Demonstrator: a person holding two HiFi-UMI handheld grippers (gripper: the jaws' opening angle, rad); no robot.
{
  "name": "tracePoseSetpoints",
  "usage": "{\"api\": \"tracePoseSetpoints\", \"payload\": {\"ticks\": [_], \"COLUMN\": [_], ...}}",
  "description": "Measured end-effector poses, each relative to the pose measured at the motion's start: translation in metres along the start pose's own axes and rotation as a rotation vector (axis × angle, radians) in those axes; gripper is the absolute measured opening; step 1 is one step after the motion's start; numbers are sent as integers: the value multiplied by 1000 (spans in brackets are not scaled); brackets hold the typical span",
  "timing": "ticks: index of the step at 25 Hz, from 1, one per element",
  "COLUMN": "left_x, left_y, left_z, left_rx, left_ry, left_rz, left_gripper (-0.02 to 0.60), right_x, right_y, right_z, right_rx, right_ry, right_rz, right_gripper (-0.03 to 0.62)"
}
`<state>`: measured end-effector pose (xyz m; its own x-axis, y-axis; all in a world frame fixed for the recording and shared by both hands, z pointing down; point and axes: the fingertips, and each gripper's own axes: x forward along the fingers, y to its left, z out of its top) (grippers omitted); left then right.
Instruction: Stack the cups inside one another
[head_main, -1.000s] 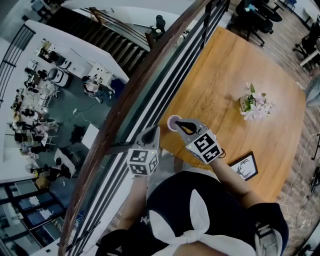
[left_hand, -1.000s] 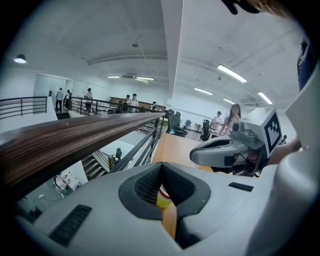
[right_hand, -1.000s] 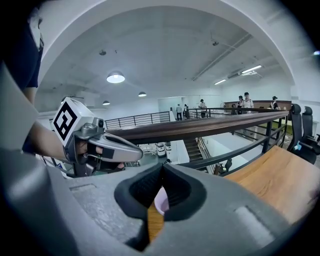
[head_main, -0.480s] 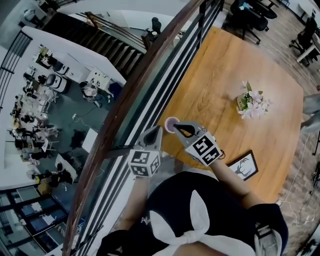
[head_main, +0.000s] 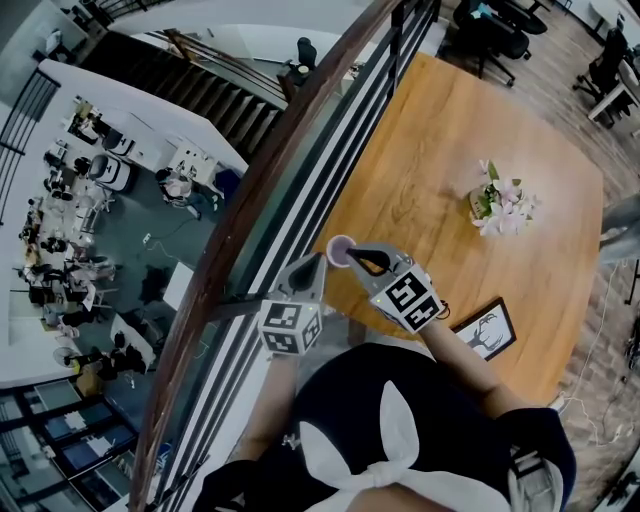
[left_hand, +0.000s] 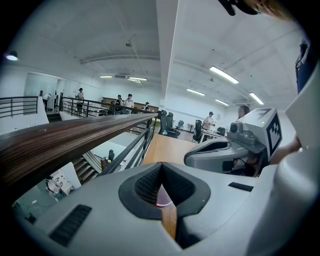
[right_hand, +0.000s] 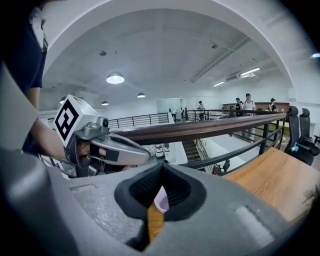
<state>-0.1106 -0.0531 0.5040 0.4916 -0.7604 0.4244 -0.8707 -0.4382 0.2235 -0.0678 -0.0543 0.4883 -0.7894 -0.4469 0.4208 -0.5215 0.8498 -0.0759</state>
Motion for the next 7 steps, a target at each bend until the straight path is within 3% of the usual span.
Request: {"api": "tracePoseSetpoints", "payload": {"ticks": [7], "left_x": [1], "left_y": [-3], "left_z": [-3], "left_rx": [4], "left_ry": [5], "left_rz": [-8], "left_gripper": [17], "right_x": [-2], "right_y": [0], "right_z": [-2], "right_rx": [5], "right_ry": [0], "right_rz": [-6], "right_gripper": [-3]}}
